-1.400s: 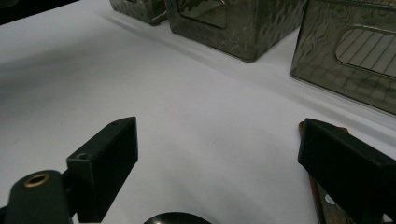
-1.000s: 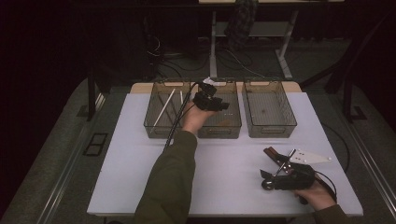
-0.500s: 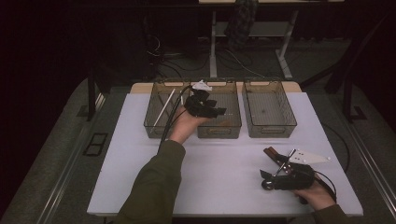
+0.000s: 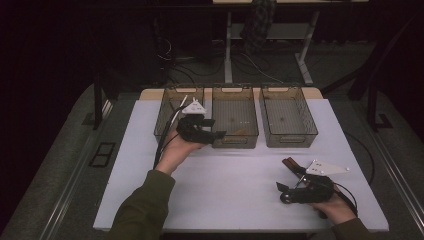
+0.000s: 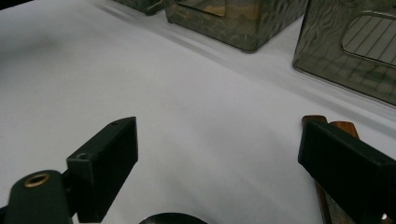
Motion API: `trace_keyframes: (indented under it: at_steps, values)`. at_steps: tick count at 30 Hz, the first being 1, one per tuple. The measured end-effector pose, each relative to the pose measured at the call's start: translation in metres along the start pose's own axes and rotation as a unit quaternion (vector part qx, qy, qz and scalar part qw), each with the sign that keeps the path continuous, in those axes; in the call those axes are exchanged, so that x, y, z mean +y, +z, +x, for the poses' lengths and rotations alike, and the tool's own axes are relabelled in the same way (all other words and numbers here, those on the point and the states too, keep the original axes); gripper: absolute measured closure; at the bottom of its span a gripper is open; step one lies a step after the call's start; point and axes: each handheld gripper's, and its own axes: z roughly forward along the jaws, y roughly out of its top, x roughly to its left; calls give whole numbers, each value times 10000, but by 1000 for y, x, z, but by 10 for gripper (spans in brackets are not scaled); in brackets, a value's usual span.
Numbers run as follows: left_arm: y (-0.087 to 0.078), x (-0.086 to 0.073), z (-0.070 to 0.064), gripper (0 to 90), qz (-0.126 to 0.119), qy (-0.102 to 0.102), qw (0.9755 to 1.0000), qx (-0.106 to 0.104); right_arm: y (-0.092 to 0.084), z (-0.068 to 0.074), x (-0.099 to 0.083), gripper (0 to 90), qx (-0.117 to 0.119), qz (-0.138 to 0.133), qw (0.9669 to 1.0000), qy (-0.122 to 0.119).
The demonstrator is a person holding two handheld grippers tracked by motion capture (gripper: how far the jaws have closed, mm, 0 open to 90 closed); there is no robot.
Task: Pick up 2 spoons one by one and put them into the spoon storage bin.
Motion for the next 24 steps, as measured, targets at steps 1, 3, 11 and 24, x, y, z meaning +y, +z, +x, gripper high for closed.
trace_keyframes:
  at_steps: [1,3,11,24]
  values:
    - [-3,-3,-1,318,-13,-7,10000,-4,0,0,0,115,-6,-5,10000,-1]
    - [-7,-11,-3,308,-14,4,10000,-4,0,-1,0,115,-21,-17,10000,8]
    - [-24,-46,-12,224,1,6,9999,134,0,-1,0,115,-27,1,10000,12]
    - [-44,-103,-29,92,-8,-187,9998,30,-3,-1,4,138,-28,160,9999,-32]
